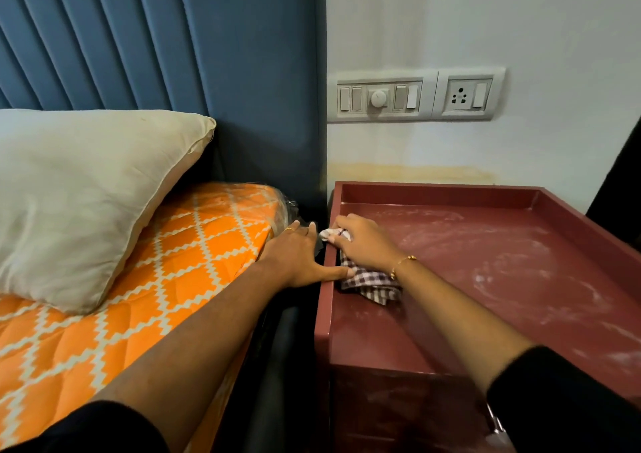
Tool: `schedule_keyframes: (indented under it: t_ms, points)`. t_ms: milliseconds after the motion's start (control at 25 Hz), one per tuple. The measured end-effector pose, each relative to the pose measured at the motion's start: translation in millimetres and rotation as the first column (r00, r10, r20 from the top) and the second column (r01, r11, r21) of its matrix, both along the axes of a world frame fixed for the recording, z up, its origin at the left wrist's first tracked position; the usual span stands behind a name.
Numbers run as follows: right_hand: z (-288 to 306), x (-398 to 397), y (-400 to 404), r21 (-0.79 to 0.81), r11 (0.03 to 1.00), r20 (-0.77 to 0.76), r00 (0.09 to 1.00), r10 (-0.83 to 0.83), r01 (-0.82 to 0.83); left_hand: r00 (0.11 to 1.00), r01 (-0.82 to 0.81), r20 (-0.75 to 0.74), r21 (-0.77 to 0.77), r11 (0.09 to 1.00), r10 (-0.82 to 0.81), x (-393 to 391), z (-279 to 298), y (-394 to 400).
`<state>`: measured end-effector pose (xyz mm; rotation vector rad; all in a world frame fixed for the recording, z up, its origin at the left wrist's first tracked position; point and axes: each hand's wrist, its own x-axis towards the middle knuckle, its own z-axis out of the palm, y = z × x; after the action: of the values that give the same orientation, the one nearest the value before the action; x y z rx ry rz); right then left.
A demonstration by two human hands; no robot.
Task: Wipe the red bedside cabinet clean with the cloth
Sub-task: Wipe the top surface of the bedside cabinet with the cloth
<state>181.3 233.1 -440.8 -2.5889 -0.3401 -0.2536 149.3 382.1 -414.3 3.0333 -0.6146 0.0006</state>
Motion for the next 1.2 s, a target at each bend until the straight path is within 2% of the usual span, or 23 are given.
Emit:
schedule_keyframes:
  t_ms: [120, 240, 400, 600, 720, 800, 1000, 1120, 1200]
  points:
    - [5.3, 9.5, 0.1, 0.021, 0.999, -0.013, 0.999, -0.039, 0.039, 1.0, 0.002, -0.017, 0.001, 1.0, -0.002, 1.6, -0.9, 0.8]
    - [3.9, 10.2, 8.9, -0.058, 0.992, 0.047, 0.993, -0.111, 0.114, 1.0, -0.011, -0.029, 0.019, 1.0, 0.011, 1.9, -3.0, 1.6]
    - [-1.2, -20.6, -0.2, -0.027, 0.998, 0.024, 0.999, 0.049, -0.048, 0.999, 0.033, -0.04, 0.025, 0.999, -0.032, 0.8, -1.5, 0.3]
    - [8.8, -4.6, 9.7, -0.097, 0.994, 0.031, 0.998, -0.051, 0.054, 0.998, 0.044, -0.039, 0.067, 0.997, -0.041, -1.5, -0.4, 6.2]
    - [3.6, -31.0, 1.7, -0.039, 0.995, 0.032, 0.995, 0.089, -0.088, 0.992, 0.105, -0.085, 0.16, 0.982, -0.092, -2.2, 3.4, 15.6]
    - [4.1, -40.0, -4.5, -0.012, 0.99, -0.002, 0.99, 0.14, -0.14, 0.979, 0.143, -0.162, 0.138, 0.98, -0.12, -6.9, 8.7, 21.3]
    - [10.3, -33.5, 7.6, -0.107, 0.994, 0.04, 0.999, 0.011, -0.007, 0.949, 0.179, -0.269, 0.032, 0.983, -0.164, -41.4, 15.5, 33.6]
    - [4.4, -60.5, 2.6, -0.065, 0.988, 0.03, 0.989, 0.144, -0.142, 0.955, 0.142, -0.268, 0.018, 0.99, -0.132, -55.9, 10.5, 34.0]
    - [4.4, -66.0, 0.2, -0.051, 0.985, -0.003, 0.986, 0.166, -0.166, 0.964, 0.135, -0.233, 0.004, 0.991, -0.131, -57.4, 4.7, 34.0]
